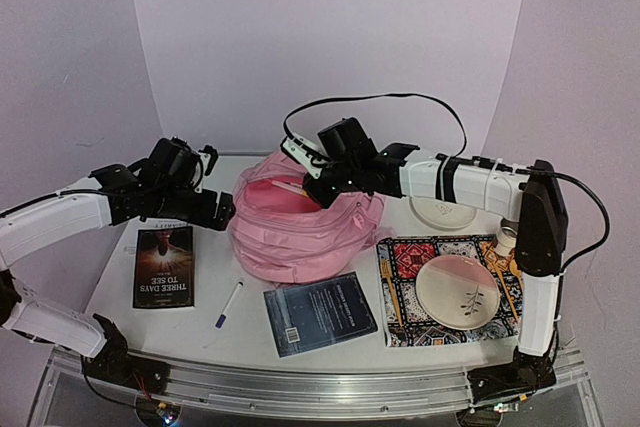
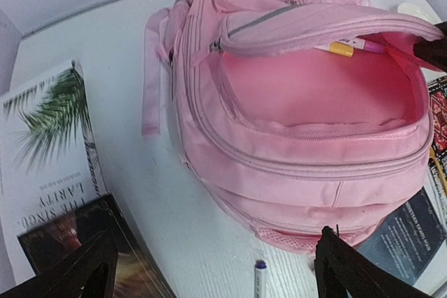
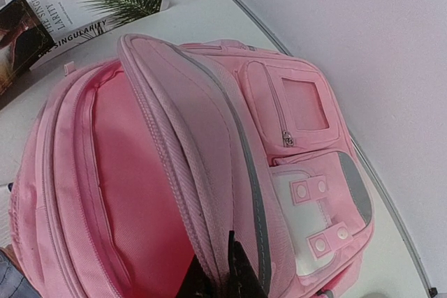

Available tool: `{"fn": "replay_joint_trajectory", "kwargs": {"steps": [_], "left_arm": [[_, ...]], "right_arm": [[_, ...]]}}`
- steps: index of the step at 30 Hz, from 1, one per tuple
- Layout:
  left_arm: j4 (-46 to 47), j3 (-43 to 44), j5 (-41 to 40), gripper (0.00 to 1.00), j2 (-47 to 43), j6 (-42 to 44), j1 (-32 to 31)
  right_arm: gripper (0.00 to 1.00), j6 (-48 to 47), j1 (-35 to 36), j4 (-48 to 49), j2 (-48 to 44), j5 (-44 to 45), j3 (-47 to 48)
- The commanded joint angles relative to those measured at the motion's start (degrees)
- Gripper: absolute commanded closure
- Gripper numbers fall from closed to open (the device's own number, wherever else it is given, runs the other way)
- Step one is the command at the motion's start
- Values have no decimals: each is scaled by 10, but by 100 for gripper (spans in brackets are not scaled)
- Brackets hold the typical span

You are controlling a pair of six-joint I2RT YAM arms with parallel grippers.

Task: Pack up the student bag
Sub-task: Grab the pen at the center of the board.

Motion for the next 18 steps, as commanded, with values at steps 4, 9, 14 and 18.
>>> {"fn": "replay_joint_trajectory", "kwargs": {"steps": [4, 9, 14, 18], "left_arm": [[-105, -8, 90, 0, -26, -166, 0], [-135, -21, 119, 1, -42, -210, 0], [-158, -30, 175, 1, 3, -243, 0], [-158, -40, 179, 14, 24, -267, -1]], "right_arm": [[100, 7, 4, 53, -12, -13, 21], [100, 4, 4, 54, -11, -18, 20], [100, 2, 4, 54, -6, -26, 24], [100, -1, 5, 54, -7, -30, 24]]}}
